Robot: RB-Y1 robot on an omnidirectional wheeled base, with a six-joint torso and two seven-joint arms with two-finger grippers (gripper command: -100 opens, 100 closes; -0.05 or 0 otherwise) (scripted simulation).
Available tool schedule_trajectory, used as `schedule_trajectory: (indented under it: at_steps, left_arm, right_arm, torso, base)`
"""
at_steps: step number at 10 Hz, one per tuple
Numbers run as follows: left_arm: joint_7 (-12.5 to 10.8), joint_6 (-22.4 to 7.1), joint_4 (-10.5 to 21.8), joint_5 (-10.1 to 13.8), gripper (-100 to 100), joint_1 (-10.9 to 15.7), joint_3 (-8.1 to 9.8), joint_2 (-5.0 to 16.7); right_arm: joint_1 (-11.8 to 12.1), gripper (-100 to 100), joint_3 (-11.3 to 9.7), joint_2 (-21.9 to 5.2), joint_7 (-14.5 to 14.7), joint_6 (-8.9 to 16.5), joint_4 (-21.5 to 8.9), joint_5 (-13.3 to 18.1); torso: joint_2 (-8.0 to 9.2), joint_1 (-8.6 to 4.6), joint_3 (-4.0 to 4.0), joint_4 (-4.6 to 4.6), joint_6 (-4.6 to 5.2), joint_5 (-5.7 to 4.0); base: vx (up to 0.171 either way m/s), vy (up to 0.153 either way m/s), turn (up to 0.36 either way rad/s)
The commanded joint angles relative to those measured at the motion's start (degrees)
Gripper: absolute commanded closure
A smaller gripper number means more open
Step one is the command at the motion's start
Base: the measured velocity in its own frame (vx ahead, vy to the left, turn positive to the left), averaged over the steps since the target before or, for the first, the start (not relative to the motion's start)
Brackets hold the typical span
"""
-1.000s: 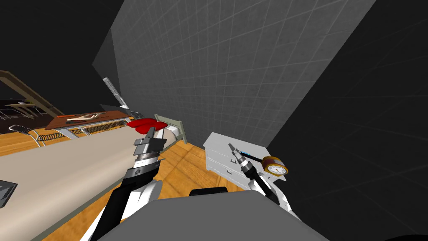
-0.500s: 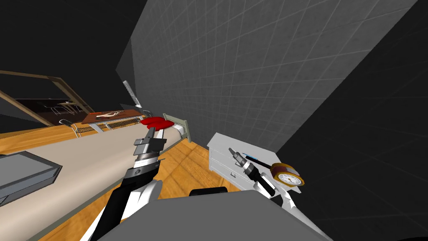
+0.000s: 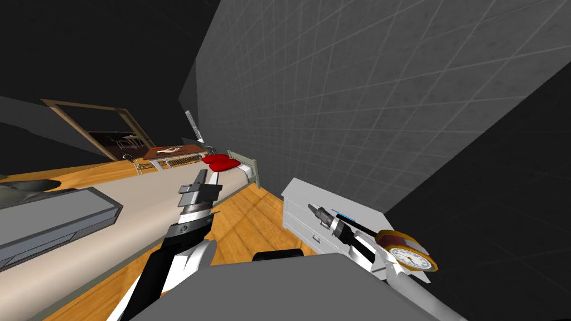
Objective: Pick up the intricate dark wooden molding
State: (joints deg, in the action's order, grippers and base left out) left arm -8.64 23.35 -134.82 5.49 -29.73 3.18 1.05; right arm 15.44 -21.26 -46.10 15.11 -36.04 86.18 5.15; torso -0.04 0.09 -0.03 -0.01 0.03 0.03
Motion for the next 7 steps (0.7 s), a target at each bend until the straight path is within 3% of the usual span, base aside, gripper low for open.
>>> schedule_trajectory:
  at_steps: [1, 2, 4, 5, 6, 7]
  left_arm:
    - [0.0, 0.0, 0.0, 0.0, 0, 0.0, 0.0, 0.0]
    - [0.0, 0.0, 0.0, 0.0, 0, 0.0, 0.0, 0.0]
    - [0.0, 0.0, 0.0, 0.0, 0, 0.0, 0.01, 0.0]
    - [0.0, 0.0, 0.0, 0.0, 0, 0.0, 0.01, 0.0]
    - [0.0, 0.0, 0.0, 0.0, 0, 0.0, 0.0, 0.0]
    - [0.0, 0.0, 0.0, 0.0, 0, 0.0, 0.01, 0.0]
  right_arm:
    - [-0.7, -100, -0.8, -1.6, 0.4, -0.4, -2.3, 0.7]
    - [-1.3, -100, -2.1, -4.1, 1.3, -1.3, -3.9, 2.0]
    - [-1.3, -100, -2.1, -4.3, 1.3, -1.3, -5.4, 2.0]
    - [-1.8, -100, -3.4, -6.9, 2.1, -2.2, -7.8, 3.4]
    - [-1.8, -100, -3.4, -6.9, 2.1, -2.2, -8.4, 3.4]
    - [-2.3, -100, -4.6, -9.4, 2.9, -3.1, -10.3, 4.9]
  torso:
    - [0.0, 0.0, 0.0, 0.0, 0.0, 0.0]
    - [0.02, -0.02, 0.01, 0.0, 0.03, 0.0]
    - [0.02, -0.03, 0.01, 0.0, 0.05, -0.01]
    - [0.06, -0.06, 0.03, 0.01, 0.05, -0.02]
    - [0.04, -0.04, 0.03, 0.01, 0.0, -0.01]
    - [0.04, -0.04, 0.02, 0.01, 0.04, -0.01]
  base:
    - [0.02, 0.016, 0.111]
    - [0.028, 0.02, 0.18]
    - [0.017, 0.006, 0.054]
    - [0.016, 0.012, 0.215]
    - [0.02, 0.007, 0.107]
    - [0.028, 0.019, 0.174]
